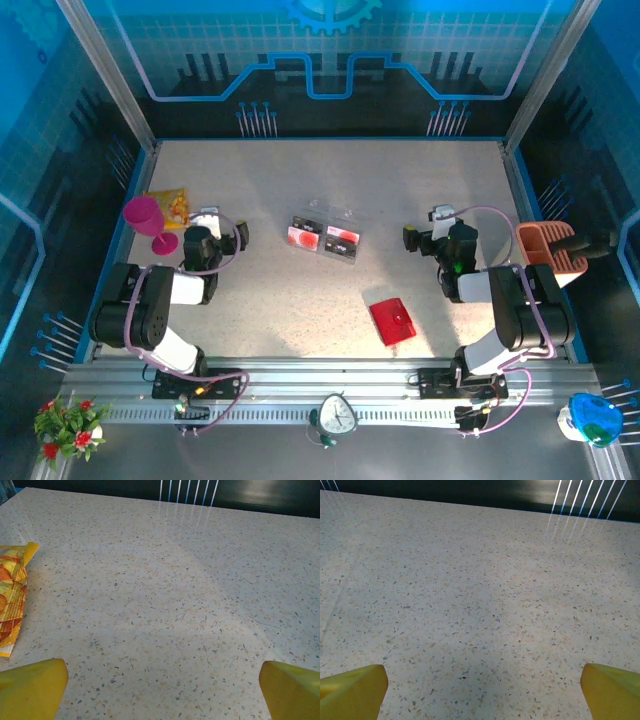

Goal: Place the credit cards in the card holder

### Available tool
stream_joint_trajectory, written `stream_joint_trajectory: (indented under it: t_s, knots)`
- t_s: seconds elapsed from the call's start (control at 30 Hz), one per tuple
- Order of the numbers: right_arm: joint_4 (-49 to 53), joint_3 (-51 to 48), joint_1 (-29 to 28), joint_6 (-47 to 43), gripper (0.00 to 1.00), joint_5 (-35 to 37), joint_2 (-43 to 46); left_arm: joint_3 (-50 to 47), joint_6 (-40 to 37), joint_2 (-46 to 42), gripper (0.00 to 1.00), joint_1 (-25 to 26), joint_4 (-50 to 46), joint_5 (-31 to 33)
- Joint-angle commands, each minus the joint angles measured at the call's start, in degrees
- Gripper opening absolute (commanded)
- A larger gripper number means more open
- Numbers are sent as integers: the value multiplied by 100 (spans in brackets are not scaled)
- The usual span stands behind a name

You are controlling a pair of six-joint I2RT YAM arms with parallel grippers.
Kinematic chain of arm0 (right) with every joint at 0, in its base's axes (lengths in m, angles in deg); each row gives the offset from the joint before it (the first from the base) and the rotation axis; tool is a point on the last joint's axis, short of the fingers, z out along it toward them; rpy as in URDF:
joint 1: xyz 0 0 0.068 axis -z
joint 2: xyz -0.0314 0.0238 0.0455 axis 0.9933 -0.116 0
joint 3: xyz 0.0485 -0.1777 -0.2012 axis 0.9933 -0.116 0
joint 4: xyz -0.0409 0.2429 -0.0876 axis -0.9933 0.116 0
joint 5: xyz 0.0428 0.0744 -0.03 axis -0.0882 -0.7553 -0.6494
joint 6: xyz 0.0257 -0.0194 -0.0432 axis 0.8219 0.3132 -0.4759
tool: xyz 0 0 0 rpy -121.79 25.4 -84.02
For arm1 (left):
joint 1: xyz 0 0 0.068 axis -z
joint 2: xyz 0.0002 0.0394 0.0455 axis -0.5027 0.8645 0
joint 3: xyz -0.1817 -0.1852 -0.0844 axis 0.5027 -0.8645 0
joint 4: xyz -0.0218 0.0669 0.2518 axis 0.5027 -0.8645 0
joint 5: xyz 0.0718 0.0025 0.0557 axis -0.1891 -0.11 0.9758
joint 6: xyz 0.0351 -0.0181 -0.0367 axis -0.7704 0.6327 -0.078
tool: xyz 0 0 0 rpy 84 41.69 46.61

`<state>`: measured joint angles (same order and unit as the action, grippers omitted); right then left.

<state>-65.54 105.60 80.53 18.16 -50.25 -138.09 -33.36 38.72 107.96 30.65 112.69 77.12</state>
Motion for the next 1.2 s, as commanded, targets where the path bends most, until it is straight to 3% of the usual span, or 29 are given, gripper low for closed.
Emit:
stream_joint_trajectory:
  t_s: [0.0, 1.17]
  knots:
    - [-50, 117, -7, -27, 100, -5, 8, 57, -131, -19, 99, -47, 159, -130]
    - [-55, 115, 59, 23, 100, -119, 9, 108, -178, -7, 99, 23, 79, -26]
